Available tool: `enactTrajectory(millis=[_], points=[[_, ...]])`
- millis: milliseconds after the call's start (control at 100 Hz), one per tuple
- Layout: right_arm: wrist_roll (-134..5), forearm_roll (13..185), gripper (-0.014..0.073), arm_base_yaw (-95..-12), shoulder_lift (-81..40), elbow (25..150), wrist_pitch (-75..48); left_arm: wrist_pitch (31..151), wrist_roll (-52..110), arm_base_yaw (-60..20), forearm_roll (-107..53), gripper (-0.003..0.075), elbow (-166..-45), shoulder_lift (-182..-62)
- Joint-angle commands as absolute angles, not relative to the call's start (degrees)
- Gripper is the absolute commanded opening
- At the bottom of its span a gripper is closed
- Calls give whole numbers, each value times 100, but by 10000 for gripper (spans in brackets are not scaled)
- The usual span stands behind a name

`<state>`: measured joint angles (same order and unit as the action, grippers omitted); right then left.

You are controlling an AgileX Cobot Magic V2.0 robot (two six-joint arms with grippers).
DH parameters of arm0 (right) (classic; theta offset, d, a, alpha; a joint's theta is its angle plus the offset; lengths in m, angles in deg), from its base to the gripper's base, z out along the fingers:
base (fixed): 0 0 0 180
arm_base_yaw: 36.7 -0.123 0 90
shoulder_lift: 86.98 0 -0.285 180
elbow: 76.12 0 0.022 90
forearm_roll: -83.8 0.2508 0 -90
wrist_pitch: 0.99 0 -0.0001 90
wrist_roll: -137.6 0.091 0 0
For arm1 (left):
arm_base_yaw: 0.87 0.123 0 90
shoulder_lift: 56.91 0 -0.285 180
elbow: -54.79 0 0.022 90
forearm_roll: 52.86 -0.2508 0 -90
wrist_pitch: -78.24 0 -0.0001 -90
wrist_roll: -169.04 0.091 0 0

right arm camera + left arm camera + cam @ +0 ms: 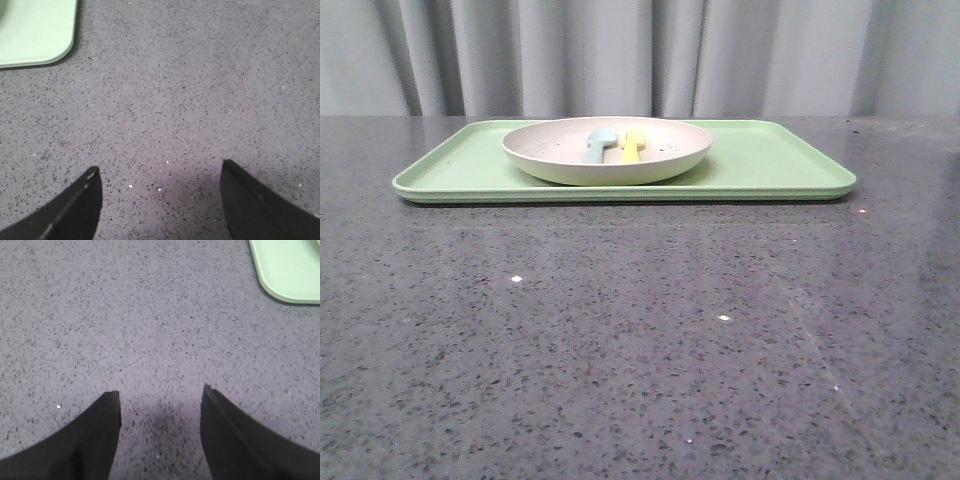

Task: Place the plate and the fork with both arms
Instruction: 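Move the right gripper above the yellow fork on the plate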

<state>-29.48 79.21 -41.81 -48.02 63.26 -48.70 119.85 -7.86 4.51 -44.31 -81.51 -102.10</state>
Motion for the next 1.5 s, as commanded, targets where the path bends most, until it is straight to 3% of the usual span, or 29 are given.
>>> enactTrajectory(millis=[0,670,950,1490], points=[[-2998,7830,508,-4160,-4745,6521,-4566,11718,-840,461,-4396,356,-8154,-9973],[-3430,8192,508,-4171,-4487,6701,-4510,11732,-840,461,-4352,356,-7757,-9526],[-3833,8992,508,-4240,-3100,7673,-4343,11722,-840,461,-4352,356,-7757,-9526],[-3833,9000,508,-5498,13,10394,-3942,11722,-840,461,-4352,356,-7757,-9526]])
